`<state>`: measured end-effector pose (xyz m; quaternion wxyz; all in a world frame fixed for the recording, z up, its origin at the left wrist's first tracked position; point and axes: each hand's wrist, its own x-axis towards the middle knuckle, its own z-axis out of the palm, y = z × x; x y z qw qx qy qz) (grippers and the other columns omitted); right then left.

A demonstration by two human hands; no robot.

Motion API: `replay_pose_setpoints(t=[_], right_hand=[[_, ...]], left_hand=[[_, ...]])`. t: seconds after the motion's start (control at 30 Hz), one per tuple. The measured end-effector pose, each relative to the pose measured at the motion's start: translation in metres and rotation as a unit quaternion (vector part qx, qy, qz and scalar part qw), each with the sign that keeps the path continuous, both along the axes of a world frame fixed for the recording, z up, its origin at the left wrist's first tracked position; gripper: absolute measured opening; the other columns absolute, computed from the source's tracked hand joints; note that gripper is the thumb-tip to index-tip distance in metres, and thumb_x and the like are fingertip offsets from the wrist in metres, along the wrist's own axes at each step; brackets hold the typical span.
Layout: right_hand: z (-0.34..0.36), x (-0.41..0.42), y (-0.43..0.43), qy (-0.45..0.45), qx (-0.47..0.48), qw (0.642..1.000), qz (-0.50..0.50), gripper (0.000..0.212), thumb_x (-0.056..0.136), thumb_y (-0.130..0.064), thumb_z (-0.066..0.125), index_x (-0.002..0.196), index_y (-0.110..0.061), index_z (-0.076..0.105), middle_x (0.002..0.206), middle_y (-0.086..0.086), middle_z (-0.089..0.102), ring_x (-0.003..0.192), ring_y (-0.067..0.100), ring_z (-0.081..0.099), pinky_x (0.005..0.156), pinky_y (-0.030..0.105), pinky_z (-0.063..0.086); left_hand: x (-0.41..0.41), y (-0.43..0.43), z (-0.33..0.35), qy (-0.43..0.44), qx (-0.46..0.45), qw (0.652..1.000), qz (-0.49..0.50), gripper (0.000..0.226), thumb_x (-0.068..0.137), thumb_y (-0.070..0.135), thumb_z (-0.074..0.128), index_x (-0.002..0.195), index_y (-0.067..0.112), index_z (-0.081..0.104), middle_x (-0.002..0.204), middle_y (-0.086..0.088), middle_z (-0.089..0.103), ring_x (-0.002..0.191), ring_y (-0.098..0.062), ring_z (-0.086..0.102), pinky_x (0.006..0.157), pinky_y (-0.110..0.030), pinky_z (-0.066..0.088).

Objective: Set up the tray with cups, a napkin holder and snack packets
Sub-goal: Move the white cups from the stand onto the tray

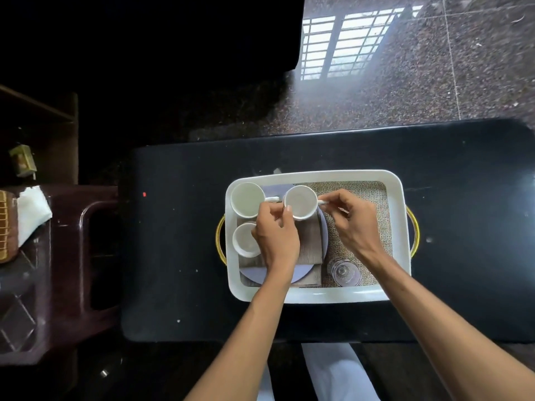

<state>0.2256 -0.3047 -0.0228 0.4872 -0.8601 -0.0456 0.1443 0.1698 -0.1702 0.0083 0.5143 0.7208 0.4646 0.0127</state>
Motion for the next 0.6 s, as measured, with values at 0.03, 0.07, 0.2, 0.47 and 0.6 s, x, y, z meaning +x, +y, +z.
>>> replay_pose_setpoints(t=[0.03,0.07,0.2,0.47,0.6], right_hand=[[-0.0012,0.0006,0.0006,0.001,0.001,1.0,0.001,0.012,0.087,-0.003,0.072,0.099,-0.006,0.075,0.092,-0.002,0.076,0.089,-0.004,0.068,0.078,0.011,0.054],[-0.0021,0.0013,0.0019,0.001,0.003,1.0,0.001,0.012,0.087,-0.003,0.073,0.098,-0.005,0.075,0.092,-0.001,0.076,0.089,-0.002,0.069,0.079,0.011,0.055],[-0.0049,0.0035,0.008,-0.007,0.002,1.0,0.001,0.012,0.086,-0.002,0.073,0.097,-0.006,0.075,0.094,0.0,0.077,0.089,0.008,0.073,0.08,0.02,0.058],[-0.0058,0.0007,0.0085,-0.014,0.006,1.0,-0.004,0.01,0.087,-0.006,0.073,0.096,-0.009,0.074,0.09,-0.005,0.075,0.086,-0.004,0.069,0.076,0.015,0.057],[-0.0064,0.0007,0.007,-0.013,-0.011,1.0,0.007,0.012,0.087,-0.005,0.073,0.099,-0.01,0.073,0.09,-0.006,0.073,0.084,-0.016,0.065,0.074,0.006,0.052]], left_hand=[[0.0,-0.0003,-0.0014,0.002,0.001,1.0,0.006,0.002,0.098,0.013,0.064,0.097,0.012,0.062,0.092,0.003,0.072,0.082,-0.007,0.067,0.071,-0.011,0.046],[0.0001,-0.0006,-0.0026,0.003,-0.001,1.0,0.014,0.002,0.098,0.012,0.063,0.097,0.011,0.062,0.091,0.003,0.071,0.08,-0.001,0.066,0.07,-0.009,0.046],[0.0012,-0.0011,-0.0069,-0.005,-0.021,0.998,0.051,0.004,0.099,0.011,0.062,0.102,0.009,0.062,0.09,0.006,0.07,0.071,0.017,0.064,0.064,0.0,0.047],[0.0009,-0.0033,-0.0083,-0.019,-0.035,0.997,0.061,0.002,0.101,0.012,0.06,0.103,0.012,0.062,0.094,0.003,0.071,0.076,0.014,0.065,0.068,-0.002,0.049],[0.0012,-0.0069,-0.0043,-0.027,-0.042,0.996,0.069,0.006,0.101,0.013,0.06,0.107,0.012,0.061,0.102,-0.003,0.074,0.092,-0.009,0.071,0.078,-0.014,0.055]])
